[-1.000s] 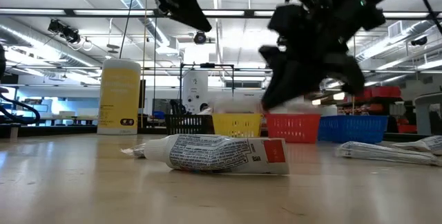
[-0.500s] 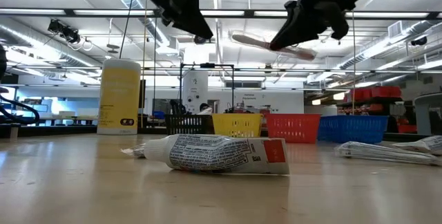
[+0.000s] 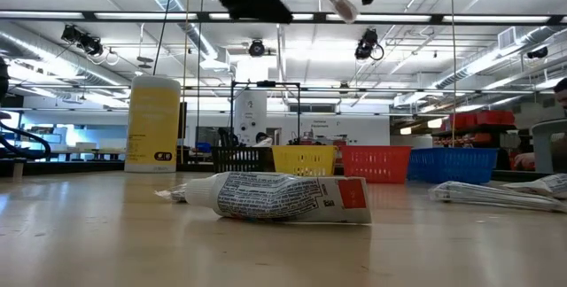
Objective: Pick & Place Travel size toiletries
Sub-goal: Put the red toothbrush into the black bin
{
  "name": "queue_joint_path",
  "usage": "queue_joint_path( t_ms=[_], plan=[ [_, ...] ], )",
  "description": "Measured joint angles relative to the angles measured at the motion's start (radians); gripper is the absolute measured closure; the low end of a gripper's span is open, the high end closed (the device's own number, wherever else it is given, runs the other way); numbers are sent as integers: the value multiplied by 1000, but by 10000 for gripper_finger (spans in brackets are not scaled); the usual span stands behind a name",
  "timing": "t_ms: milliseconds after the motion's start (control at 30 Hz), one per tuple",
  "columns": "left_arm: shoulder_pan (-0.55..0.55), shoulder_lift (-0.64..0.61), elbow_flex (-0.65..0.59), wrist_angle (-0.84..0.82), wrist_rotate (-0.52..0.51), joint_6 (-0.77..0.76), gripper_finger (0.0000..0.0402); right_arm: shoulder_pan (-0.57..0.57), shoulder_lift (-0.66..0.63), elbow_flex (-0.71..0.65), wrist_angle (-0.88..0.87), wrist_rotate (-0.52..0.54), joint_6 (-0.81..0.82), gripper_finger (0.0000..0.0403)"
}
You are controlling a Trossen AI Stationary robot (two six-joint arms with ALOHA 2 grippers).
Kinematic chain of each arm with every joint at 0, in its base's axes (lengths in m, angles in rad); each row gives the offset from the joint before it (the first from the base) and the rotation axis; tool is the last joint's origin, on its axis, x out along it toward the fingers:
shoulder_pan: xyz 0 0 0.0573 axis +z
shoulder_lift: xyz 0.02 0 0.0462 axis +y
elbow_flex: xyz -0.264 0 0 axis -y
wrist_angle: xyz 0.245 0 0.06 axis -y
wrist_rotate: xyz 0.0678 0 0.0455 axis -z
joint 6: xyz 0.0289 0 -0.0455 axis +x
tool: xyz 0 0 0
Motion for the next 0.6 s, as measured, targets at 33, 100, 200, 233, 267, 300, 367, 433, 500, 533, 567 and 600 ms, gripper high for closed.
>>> queue_joint_path(
  t_ms=[33, 100, 200, 233, 267, 300, 367, 433, 500, 533, 567, 600],
  plan=[
    [0, 0, 0, 31, 18, 17, 322, -6, 0, 0, -13, -19, 28, 381],
    [0, 0, 0, 89, 54, 39, 322, -13, 0, 0, -56, -25, 75, 378],
    [0, 0, 0, 127, 75, 61, 322, -13, -6, 0, -143, 2, 100, 376],
    [0, 0, 0, 127, 75, 69, 322, -12, -9, 0, -156, -1, 114, 375],
    [0, 0, 0, 126, 74, 75, 322, -10, -16, 0, -172, -11, 126, 375],
    [1, 0, 0, 126, 72, 77, 322, -7, -20, 0, -178, -23, 138, 375],
    [2, 0, 0, 130, 70, 77, 322, 2, -27, 0, -176, -25, 140, 374],
    [2, 0, 0, 131, 70, 78, 322, 14, -43, -1, -178, 11, 109, 374],
    [2, 0, 0, 130, 71, 80, 322, 26, -79, -1, -186, 84, 52, 375],
    [2, 0, 0, 130, 71, 80, 322, 33, -105, -1, -191, 120, 26, 375],
    [2, 0, 0, 130, 71, 80, 322, 40, -131, -1, -197, 153, 8, 375],
    [2, 0, 0, 130, 71, 82, 322, 46, -163, -1, -207, 170, -1, 375]
  ],
)
